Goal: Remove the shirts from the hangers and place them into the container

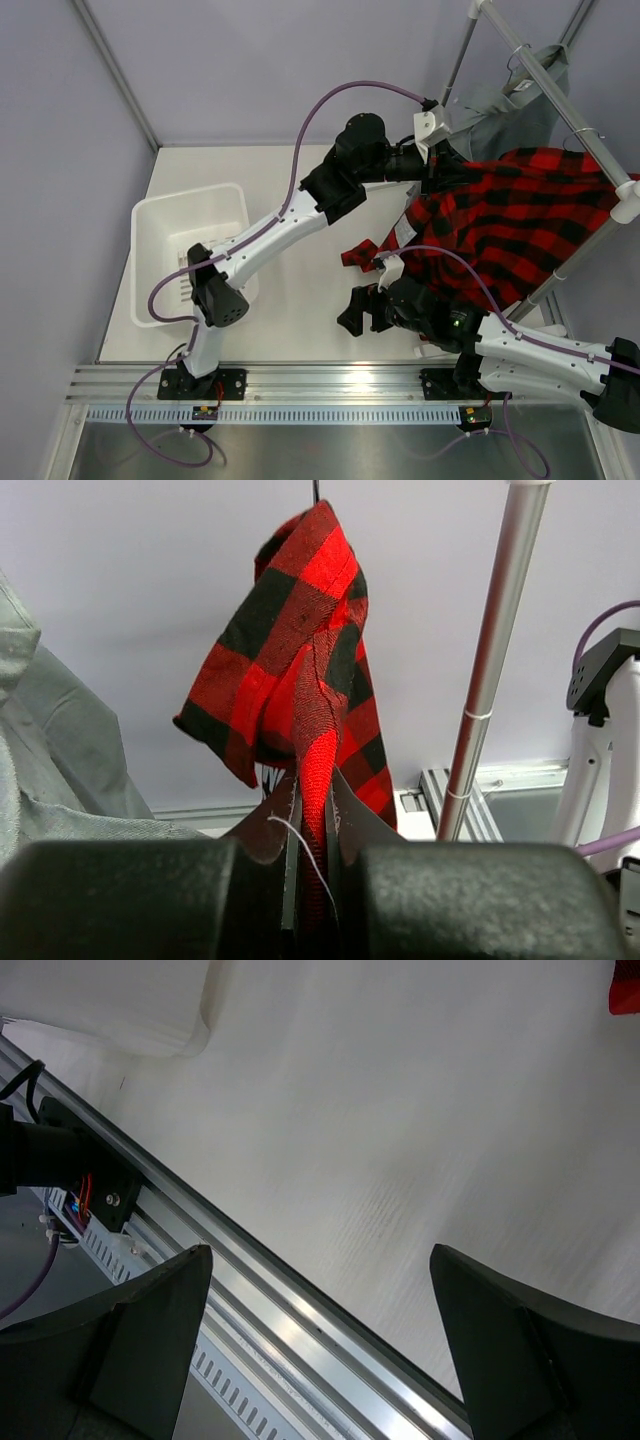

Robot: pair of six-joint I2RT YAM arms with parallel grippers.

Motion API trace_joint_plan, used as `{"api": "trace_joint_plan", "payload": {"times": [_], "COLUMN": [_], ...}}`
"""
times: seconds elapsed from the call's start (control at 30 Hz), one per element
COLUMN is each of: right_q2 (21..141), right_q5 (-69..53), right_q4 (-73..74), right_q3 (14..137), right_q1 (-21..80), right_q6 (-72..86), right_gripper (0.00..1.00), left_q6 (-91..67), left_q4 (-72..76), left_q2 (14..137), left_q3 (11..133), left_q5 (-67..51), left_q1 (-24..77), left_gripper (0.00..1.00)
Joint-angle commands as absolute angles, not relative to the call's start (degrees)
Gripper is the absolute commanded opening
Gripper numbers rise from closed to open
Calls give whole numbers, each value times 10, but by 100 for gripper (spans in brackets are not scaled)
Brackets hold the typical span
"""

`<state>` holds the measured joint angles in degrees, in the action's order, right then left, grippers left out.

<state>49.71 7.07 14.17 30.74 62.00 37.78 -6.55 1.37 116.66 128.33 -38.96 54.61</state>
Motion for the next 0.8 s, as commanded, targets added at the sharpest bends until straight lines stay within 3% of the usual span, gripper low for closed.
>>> {"api": "trace_joint_plan", "payload": {"times": [0.0,0.33,0.77], "right_q2": [490,479,418], "right_q5": [94,98,103], "right_q4": [151,163,218], "right_q3": [323,321,337], "right_q1": [629,629,631], "right_q6": [375,376,368], "right_gripper": [99,99,99], "left_q6": [-64,-45,8], "left_q4": [79,45,24], "left_q2": [1097,1080,872], "left_q3": [1283,1295,1021], "left_q5": [-357,-345,-276], "left_q1": [548,548,549], "left_gripper": [0,0,0]}}
